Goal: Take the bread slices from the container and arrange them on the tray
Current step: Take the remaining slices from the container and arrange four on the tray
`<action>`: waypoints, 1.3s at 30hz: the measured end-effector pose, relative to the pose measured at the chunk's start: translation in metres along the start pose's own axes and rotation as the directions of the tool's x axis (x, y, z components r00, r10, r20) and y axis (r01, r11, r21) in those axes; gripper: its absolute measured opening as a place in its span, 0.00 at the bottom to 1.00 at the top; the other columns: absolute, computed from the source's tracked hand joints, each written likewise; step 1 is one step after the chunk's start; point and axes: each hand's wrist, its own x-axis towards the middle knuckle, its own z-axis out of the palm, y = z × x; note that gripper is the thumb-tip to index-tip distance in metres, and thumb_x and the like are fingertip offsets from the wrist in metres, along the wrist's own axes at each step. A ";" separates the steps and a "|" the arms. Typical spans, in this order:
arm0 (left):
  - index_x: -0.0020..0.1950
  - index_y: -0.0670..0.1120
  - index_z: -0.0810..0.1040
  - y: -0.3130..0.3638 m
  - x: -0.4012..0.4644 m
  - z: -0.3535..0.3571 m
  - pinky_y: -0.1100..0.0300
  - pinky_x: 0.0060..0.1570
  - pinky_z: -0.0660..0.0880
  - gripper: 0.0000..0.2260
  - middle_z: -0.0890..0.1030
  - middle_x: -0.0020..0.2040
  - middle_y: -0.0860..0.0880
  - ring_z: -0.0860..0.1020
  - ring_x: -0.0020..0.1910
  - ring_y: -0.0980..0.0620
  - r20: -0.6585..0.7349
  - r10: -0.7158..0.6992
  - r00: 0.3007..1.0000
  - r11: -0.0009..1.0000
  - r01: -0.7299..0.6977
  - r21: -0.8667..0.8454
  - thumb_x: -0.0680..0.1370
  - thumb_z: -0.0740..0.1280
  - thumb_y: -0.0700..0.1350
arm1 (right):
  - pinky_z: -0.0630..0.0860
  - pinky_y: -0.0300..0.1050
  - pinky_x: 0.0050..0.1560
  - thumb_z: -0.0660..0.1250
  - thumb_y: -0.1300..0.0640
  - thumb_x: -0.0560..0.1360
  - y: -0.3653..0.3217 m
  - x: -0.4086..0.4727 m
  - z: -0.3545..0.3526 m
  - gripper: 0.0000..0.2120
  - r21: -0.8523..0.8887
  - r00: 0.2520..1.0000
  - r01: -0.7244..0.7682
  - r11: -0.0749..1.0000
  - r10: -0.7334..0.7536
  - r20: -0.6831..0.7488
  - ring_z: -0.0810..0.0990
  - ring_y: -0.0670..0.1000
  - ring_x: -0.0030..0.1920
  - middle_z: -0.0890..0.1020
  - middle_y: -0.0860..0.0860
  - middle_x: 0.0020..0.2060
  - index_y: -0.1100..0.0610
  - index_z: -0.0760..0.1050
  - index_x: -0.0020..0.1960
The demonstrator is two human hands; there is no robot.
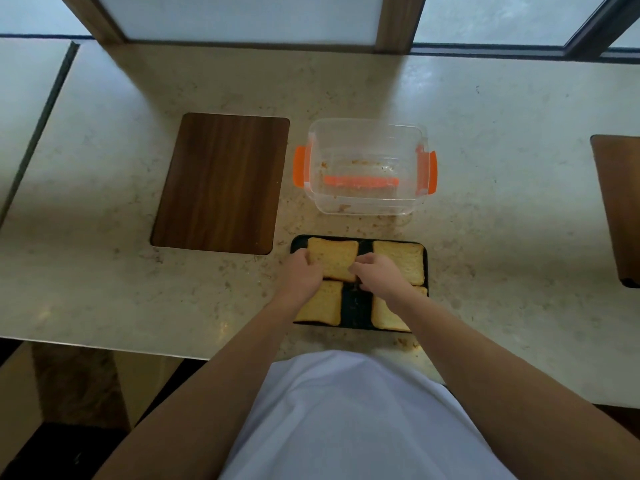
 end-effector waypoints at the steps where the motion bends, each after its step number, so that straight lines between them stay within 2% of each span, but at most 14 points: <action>1: 0.67 0.47 0.73 -0.004 -0.001 -0.001 0.67 0.34 0.65 0.15 0.76 0.49 0.57 0.69 0.36 0.63 -0.024 0.018 1.000 0.999 -0.019 -0.029 0.81 0.60 0.42 | 0.76 0.56 0.67 0.66 0.53 0.78 0.000 -0.002 -0.001 0.26 0.001 1.000 0.007 1.000 -0.007 0.000 0.76 0.54 0.65 0.77 0.55 0.69 0.58 0.70 0.75; 3: 0.60 0.50 0.76 -0.012 -0.007 -0.006 0.70 0.37 0.65 0.11 0.74 0.47 0.59 0.72 0.41 0.63 -0.050 0.049 0.998 0.998 -0.051 -0.041 0.81 0.59 0.40 | 0.76 0.54 0.66 0.66 0.54 0.79 0.001 -0.008 -0.002 0.26 0.002 1.000 0.027 1.000 -0.027 -0.010 0.77 0.54 0.64 0.76 0.55 0.69 0.58 0.68 0.76; 6: 0.73 0.43 0.70 -0.027 -0.018 -0.015 0.63 0.56 0.67 0.19 0.76 0.64 0.48 0.75 0.62 0.51 -0.064 0.028 0.998 0.999 -0.030 -0.016 0.81 0.59 0.39 | 0.76 0.55 0.67 0.65 0.55 0.80 0.010 -0.020 -0.001 0.25 0.008 0.999 0.045 0.999 -0.045 -0.017 0.77 0.54 0.65 0.76 0.54 0.69 0.58 0.67 0.76; 9: 0.73 0.43 0.70 -0.043 -0.027 -0.019 0.63 0.51 0.67 0.19 0.77 0.62 0.47 0.75 0.56 0.54 -0.086 0.024 0.996 1.000 -0.024 -0.004 0.82 0.58 0.40 | 0.76 0.56 0.67 0.66 0.53 0.80 0.023 -0.033 0.004 0.25 -0.011 0.998 0.043 0.999 -0.042 0.037 0.77 0.54 0.64 0.77 0.53 0.67 0.57 0.69 0.75; 11: 0.73 0.44 0.71 -0.049 -0.032 -0.020 0.59 0.55 0.69 0.19 0.77 0.63 0.46 0.75 0.60 0.49 -0.059 0.009 0.998 1.000 -0.009 0.003 0.82 0.58 0.40 | 0.76 0.56 0.66 0.66 0.52 0.80 0.030 -0.039 0.008 0.24 -0.015 0.997 0.034 0.999 -0.032 0.073 0.78 0.53 0.62 0.78 0.53 0.65 0.57 0.70 0.74; 13: 0.61 0.50 0.79 -0.054 -0.037 -0.019 0.57 0.51 0.73 0.14 0.80 0.56 0.48 0.77 0.55 0.49 -0.023 0.021 1.000 1.000 -0.021 -0.012 0.81 0.57 0.40 | 0.77 0.55 0.65 0.66 0.52 0.80 0.035 -0.043 0.011 0.23 -0.009 0.995 0.018 1.000 -0.017 0.097 0.80 0.52 0.59 0.79 0.51 0.60 0.57 0.70 0.73; 15: 0.45 0.57 0.76 -0.055 -0.039 -0.018 0.63 0.41 0.71 0.14 0.79 0.44 0.53 0.75 0.43 0.55 -0.026 0.032 0.999 0.999 -0.032 -0.008 0.80 0.58 0.39 | 0.78 0.55 0.64 0.66 0.52 0.80 0.037 -0.044 0.015 0.23 -0.012 0.994 0.008 1.000 -0.006 0.112 0.80 0.51 0.56 0.79 0.49 0.55 0.57 0.71 0.73; 20: 0.53 0.43 0.78 -0.054 -0.042 -0.016 0.61 0.39 0.70 0.07 0.78 0.43 0.51 0.76 0.43 0.52 -0.049 0.016 0.999 0.999 -0.018 -0.038 0.79 0.61 0.40 | 0.78 0.53 0.63 0.66 0.53 0.80 0.038 -0.044 0.021 0.22 -0.031 0.992 0.007 0.999 -0.003 0.128 0.80 0.50 0.56 0.80 0.51 0.57 0.57 0.73 0.72; 23: 0.53 0.48 0.72 -0.052 -0.043 -0.011 0.55 0.42 0.72 0.06 0.75 0.44 0.52 0.74 0.43 0.52 -0.023 0.000 1.000 1.000 -0.001 -0.024 0.78 0.62 0.39 | 0.79 0.52 0.60 0.66 0.52 0.79 0.038 -0.044 0.023 0.19 -0.062 0.992 0.009 0.998 -0.001 0.128 0.81 0.49 0.52 0.82 0.51 0.54 0.56 0.76 0.69; 25: 0.50 0.48 0.71 -0.051 -0.042 -0.008 0.51 0.45 0.73 0.05 0.74 0.44 0.50 0.73 0.43 0.50 -0.017 0.005 1.000 1.000 -0.005 -0.005 0.77 0.62 0.39 | 0.79 0.56 0.57 0.66 0.52 0.78 0.038 -0.045 0.024 0.18 -0.112 0.994 0.001 0.994 0.012 0.112 0.82 0.56 0.52 0.84 0.57 0.53 0.59 0.79 0.65; 29: 0.41 0.56 0.66 -0.046 -0.039 -0.003 0.61 0.36 0.66 0.12 0.69 0.39 0.54 0.70 0.39 0.54 0.001 0.009 1.000 1.000 -0.009 0.016 0.76 0.63 0.39 | 0.76 0.63 0.60 0.66 0.53 0.77 0.038 -0.045 0.023 0.20 -0.158 0.996 -0.008 0.987 0.023 0.092 0.80 0.65 0.57 0.81 0.66 0.59 0.66 0.77 0.62; 32: 0.49 0.54 0.74 -0.046 -0.034 0.000 0.67 0.35 0.66 0.07 0.71 0.41 0.57 0.73 0.41 0.55 0.020 -0.006 1.000 1.000 0.006 0.009 0.78 0.64 0.41 | 0.77 0.62 0.60 0.66 0.51 0.77 0.038 -0.043 0.018 0.19 -0.180 0.995 -0.018 0.984 0.036 0.097 0.81 0.63 0.56 0.82 0.65 0.58 0.64 0.78 0.62; 35: 0.71 0.44 0.72 -0.047 -0.030 -0.003 0.68 0.36 0.65 0.19 0.76 0.49 0.55 0.72 0.41 0.63 0.031 -0.005 1.000 1.000 0.005 0.012 0.80 0.63 0.43 | 0.79 0.62 0.60 0.66 0.50 0.78 0.035 -0.040 0.013 0.18 -0.210 0.993 -0.031 0.977 0.054 0.106 0.82 0.60 0.55 0.83 0.62 0.56 0.61 0.78 0.62; 39: 0.74 0.43 0.68 -0.041 -0.025 -0.007 0.71 0.37 0.64 0.21 0.77 0.65 0.46 0.71 0.42 0.64 -0.007 0.013 1.000 1.000 -0.013 0.017 0.81 0.62 0.44 | 0.77 0.67 0.61 0.65 0.51 0.77 0.020 -0.033 0.004 0.22 -0.150 0.997 -0.043 0.988 0.053 0.064 0.84 0.63 0.54 0.81 0.66 0.58 0.64 0.74 0.66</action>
